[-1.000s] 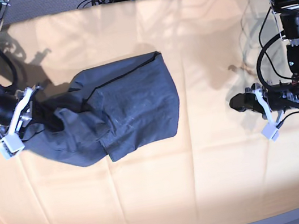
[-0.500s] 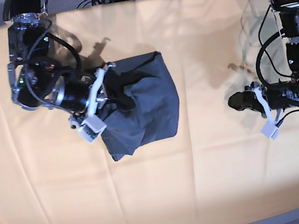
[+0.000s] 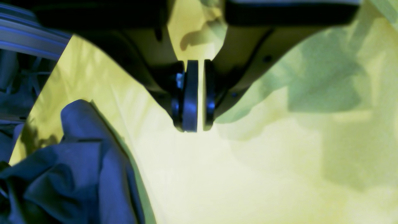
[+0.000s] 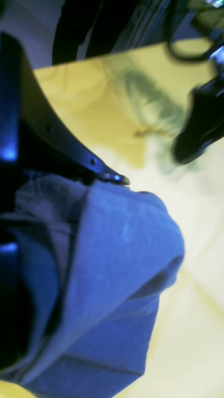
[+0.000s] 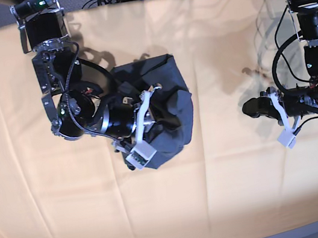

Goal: Fold the T-shirt properly
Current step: 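Fold the shirt end with the right gripper over onto the folded part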

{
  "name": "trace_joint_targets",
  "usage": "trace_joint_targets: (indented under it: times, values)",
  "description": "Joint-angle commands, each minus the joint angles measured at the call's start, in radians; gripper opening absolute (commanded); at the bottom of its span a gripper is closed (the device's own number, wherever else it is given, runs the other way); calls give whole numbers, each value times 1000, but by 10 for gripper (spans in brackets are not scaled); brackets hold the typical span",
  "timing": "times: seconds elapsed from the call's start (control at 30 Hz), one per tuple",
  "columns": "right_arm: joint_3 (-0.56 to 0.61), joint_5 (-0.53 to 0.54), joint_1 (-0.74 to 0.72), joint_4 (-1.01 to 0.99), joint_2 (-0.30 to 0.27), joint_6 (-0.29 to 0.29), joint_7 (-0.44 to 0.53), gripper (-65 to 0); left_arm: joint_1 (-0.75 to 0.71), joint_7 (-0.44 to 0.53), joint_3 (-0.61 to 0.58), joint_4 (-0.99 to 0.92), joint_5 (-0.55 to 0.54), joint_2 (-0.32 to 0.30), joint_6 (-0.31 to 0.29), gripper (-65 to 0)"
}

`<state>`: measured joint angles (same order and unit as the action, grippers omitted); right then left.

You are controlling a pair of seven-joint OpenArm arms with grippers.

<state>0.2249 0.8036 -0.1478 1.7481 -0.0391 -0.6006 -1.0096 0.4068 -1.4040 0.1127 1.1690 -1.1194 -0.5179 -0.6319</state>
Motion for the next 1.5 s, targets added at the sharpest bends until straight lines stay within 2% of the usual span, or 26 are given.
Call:
trace_joint_targets:
  times: [0.0,0.03,0.17,0.2,0.23,0.3,0.43,0.53,0.67,0.77,0.87,0.93,1.0,1.03,1.07,1.17,1.23,1.33,1.4,1.47]
  values:
    - [0,28,-19,16,26,-12,26,-650,23,8,9,14,-24,-17,0,-598]
    - [0,16,-19,16,49,-17,26,-639,23,8,9,14,-26,-17,0,-598]
    - [0,-106,-32,16,110,-35,26,-298,23,8,9,14,-69,-17,0,-598]
    - [2,-87,-35,16,111,-34,26,-249,23,8,9,14,-73,-17,0,-598]
    - [9,-55,-36,16,110,-35,24,-234,23,8,9,14,-72,-18,0,-598]
    - [39,32,-47,16,108,-97,-8,-234,23,8,9,14,-67,-18,0,-598]
    - [109,110,-87,18,108,-97,-56,-234,23,8,9,14,-68,-18,0,-598]
    - [106,149,-128,22,108,-97,-88,-234,23,8,9,14,-68,-18,-1,-598]
    - [74,114,-175,24,108,-97,-98,-234,23,8,10,14,-67,-29,-1,-598]
    - [24,117,-184,25,107,-97,-153,-234,24,8,10,14,-68,-61,-4,-598]
    - [-19,203,-181,26,85,-97,-217,-234,34,8,10,14,-62,-104,-31,-598]
    - [-22,239,-176,25,57,-97,-215,-235,47,8,10,14,-61,-132,-30,-598]
    - [-19,191,-164,17,45,-97,-207,-251,51,8,10,14,-63,-166,-21,-598]
    - [-13,144,-154,13,42,-97,-181,-287,50,8,10,14,-67,-183,-12,-598]
    - [-2,95,-142,3,42,-97,-144,-353,50,8,10,14,-68,-201,2,-598]
    - [50,-45,-117,-57,42,-97,2,-650,51,19,10,14,-68,-240,29,-599]
    - [96,-147,-116,-119,42,-97,98,-650,51,24,10,14,-68,-247,30,-607]
    - [167,-288,-121,-214,42,-97,180,-650,44,9,10,14,-67,-247,30,-607]
    - [214,-336,-125,-254,42,-97,224,-650,37,9,10,14,-67,-247,30,-607]
    - [256,-385,-142,-278,49,-97,309,-650,36,9,10,14,-68,-247,30,-607]
